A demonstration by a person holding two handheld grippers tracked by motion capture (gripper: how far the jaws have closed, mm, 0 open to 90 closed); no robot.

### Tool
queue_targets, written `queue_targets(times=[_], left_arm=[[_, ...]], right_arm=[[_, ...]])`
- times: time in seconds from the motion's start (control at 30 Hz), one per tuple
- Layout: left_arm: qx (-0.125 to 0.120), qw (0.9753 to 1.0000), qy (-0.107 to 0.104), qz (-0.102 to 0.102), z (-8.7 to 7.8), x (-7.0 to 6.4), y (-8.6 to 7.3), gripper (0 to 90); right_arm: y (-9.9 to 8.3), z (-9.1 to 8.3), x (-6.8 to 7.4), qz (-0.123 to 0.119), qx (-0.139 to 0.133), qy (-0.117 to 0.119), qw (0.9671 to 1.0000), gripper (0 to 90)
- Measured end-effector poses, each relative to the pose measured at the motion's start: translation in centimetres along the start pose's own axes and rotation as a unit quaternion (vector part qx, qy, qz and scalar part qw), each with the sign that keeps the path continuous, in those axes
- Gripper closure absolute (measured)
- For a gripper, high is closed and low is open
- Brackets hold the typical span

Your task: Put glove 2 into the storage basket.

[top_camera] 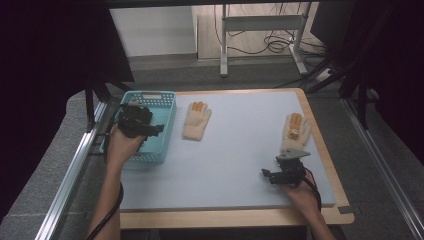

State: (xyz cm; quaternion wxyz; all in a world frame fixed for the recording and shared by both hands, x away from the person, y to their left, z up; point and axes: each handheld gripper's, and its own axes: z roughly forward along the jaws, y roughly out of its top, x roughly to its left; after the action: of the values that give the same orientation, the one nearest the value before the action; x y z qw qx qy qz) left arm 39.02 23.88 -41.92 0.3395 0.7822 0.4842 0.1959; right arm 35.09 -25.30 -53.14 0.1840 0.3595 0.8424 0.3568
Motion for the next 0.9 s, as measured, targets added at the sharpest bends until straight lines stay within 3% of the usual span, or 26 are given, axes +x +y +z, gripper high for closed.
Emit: queue_targets(times=[0.13,0.33,0.47,0.6,0.73,0.9], left_arm=[[-0.019,0.9992,-0.024,0.026,-0.3,-2.9,-0.5,0.0],[-0.04,0.9952,-0.051,0.074,-0.5,-7.6,-1.7,0.0],[-0.06,0.9909,-0.074,0.095,-0.4,-10.7,-2.8,0.0],[-0.077,0.9885,-0.087,0.096,0.3,-13.0,-4.5,0.0],[-0.055,0.9893,-0.086,0.104,2.4,-14.6,-6.9,0.0],[-0.021,0.9916,-0.081,0.099,5.2,-14.8,-9.5,0.0]], right_arm=[[0.0,0.0,0.0,0.0,0.0,0.0,1.0,22.2],[0.0,0.0,0.0,0.0,0.0,0.0,1.0,22.2],[0.0,0.0,0.0,0.0,0.0,-0.001,1.0,22.2],[0.0,0.0,0.0,0.001,0.0,0.0,1.0,22.1],[0.0,0.0,0.0,0.001,0.0,0.0,1.0,22.1],[0.0,0.0,0.0,0.001,0.0,0.0,1.0,22.1]])
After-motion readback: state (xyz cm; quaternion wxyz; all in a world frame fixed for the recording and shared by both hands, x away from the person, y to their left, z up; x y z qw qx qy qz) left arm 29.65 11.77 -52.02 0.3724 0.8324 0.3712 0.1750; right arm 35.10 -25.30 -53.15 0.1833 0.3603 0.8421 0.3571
